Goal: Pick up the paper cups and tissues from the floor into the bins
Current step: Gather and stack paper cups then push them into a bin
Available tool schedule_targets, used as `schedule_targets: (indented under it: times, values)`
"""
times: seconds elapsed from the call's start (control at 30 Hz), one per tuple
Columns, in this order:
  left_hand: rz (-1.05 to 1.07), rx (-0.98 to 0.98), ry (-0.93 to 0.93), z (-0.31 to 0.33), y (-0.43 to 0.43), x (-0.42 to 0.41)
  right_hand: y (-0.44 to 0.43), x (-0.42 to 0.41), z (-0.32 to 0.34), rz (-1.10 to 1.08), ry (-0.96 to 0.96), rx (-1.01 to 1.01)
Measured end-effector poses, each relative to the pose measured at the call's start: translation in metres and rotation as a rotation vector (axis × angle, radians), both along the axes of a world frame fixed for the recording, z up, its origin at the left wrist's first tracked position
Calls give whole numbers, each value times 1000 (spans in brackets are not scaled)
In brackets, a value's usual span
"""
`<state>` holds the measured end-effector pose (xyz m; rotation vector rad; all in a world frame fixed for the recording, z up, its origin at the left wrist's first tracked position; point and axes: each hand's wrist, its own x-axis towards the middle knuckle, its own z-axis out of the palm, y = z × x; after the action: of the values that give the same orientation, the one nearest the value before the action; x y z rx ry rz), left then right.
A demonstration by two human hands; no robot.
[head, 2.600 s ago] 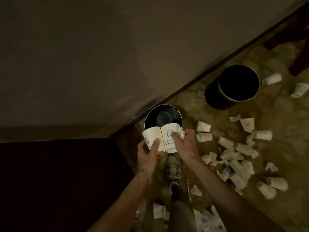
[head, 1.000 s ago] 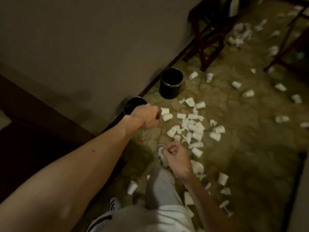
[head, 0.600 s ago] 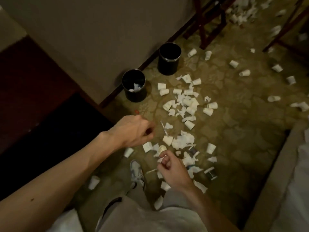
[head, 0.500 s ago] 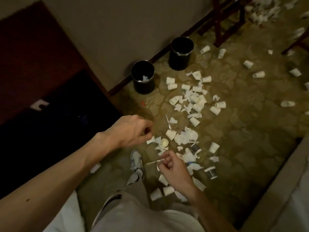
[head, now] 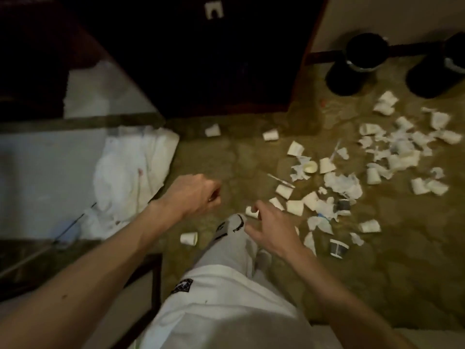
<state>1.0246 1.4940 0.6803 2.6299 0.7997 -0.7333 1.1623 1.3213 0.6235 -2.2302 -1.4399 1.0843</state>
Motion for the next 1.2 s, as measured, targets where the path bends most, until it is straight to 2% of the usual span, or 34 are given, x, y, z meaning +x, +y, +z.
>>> schedule_targets:
  times: [0.13,0.23,0.43,0.7,0.93,1.07,1.2]
  values:
    - [205,-66,48,-36,-21,-80,18,-48,-27,256,-55,-78]
    - [352,-120,89,-79,-33,-129,31,-75,-52,358,-55,-160]
    - [541,-170,69,-219,-53,-219,64,-137,-161,506,-71,-302]
    - [473,-128,106,-453,-63,-312,83,-246,-395,836,-139,-272]
    - [481,-121,147,-634,-74,-356,102,-281,-588,1073,-181,-187]
    - [431,-86,137,-709,-76,-376,109,-291,-665,1091,-180,-127]
    - [332,-75,56,-752,-73,-389,109,-301,-714,1173,-90,-29]
